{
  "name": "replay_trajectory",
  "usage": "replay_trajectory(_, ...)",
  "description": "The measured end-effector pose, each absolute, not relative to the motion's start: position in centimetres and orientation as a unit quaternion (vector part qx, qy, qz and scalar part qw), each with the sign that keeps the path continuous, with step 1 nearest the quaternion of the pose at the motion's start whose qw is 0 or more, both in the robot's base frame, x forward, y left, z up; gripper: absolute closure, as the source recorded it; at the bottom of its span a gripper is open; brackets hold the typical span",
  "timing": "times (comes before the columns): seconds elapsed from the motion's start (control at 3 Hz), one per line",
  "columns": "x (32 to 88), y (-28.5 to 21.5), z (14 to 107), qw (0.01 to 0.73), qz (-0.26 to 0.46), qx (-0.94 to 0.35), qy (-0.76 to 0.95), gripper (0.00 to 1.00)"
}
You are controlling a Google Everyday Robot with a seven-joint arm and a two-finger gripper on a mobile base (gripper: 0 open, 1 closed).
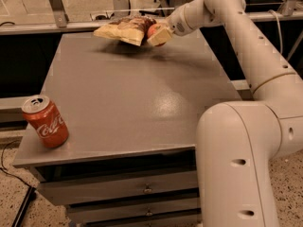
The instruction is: Move apple near brown chip bag
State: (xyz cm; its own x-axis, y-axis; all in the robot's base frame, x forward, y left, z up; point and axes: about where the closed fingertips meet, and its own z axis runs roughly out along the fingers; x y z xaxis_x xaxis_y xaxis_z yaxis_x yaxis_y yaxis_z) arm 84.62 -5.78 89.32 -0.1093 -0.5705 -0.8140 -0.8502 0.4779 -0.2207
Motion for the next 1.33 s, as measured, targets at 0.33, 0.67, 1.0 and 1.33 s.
replay_trajectory(0.33,84.8,-5.7,88.6,0.443,0.151,-0.491,0.735,0.62)
replay_trajectory(0.67,84.7,-5.2,88.3,0.436,0.155,-0.497,0.734,0.38)
replay_trajectory(1.0,84.6,-4.7,88.2,0.432,0.162,-0.505,0.729,0.15)
replay_trajectory(1.33,84.4,-4.2,88.4,0.431,0.168,-0.511,0.724,0.00)
